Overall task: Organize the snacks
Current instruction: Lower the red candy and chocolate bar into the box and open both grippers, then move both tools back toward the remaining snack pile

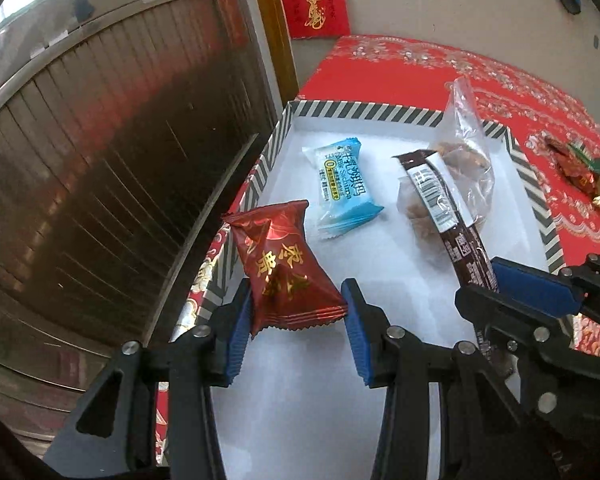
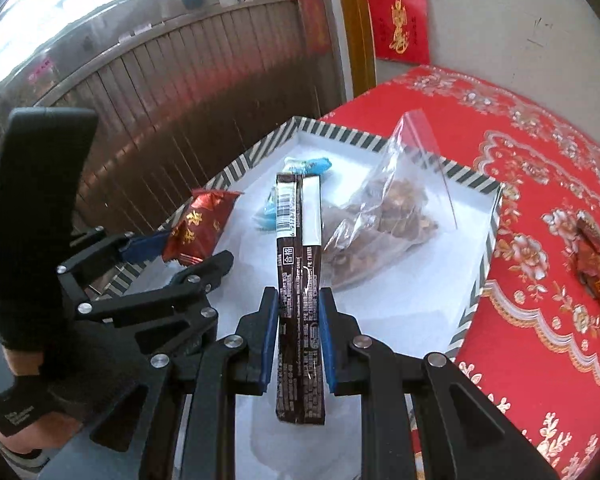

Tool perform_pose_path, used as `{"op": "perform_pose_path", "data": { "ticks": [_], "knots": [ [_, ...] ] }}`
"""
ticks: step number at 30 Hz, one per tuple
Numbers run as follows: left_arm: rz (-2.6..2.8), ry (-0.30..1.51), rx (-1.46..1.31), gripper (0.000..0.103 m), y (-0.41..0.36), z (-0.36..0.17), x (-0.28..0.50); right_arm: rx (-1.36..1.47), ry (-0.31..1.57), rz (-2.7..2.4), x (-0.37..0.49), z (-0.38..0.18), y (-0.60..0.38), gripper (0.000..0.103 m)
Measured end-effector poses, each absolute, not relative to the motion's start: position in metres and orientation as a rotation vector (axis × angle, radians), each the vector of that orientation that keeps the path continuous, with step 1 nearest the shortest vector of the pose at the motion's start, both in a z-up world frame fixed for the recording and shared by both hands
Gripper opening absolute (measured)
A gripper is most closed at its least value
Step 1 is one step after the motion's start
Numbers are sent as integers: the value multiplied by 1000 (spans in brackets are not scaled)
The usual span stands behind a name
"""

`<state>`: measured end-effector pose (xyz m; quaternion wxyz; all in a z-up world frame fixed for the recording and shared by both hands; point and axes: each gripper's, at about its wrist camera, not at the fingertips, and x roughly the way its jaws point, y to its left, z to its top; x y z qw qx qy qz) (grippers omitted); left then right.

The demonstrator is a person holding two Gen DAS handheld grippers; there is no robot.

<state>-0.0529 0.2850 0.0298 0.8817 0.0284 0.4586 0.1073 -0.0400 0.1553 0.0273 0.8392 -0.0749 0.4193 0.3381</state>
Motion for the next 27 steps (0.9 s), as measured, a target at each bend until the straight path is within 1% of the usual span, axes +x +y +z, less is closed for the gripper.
{"op": "perform_pose_path", "data": {
  "ticks": [3,4,6,7,12,16,22,24,26,27],
  "knots": [
    [234,958,78,48,284,29,-53,-138,894,723,-40,25,153,20],
    [235,963,81,48,283,28,-52,-133,897,726,-40,25,152,22],
    [238,966,78,49,283,28,-51,-127,903,728,-41,26,150,22],
    [244,968,79,54,282,27,-50,-121,903,730,-40,26,149,23],
    [243,976,70,69,283,28,-50,-98,887,729,-45,31,142,24],
    [248,957,58,75,285,33,-55,-83,881,736,-47,34,137,24],
    [238,949,75,75,274,35,-58,-77,859,728,-51,40,128,24],
    [237,942,82,75,271,37,-60,-72,852,726,-52,42,123,26],
    [231,936,85,76,267,40,-62,-60,845,715,-53,46,117,32],
    [228,933,85,76,266,42,-63,-57,840,714,-54,47,116,33]
  ]
}}
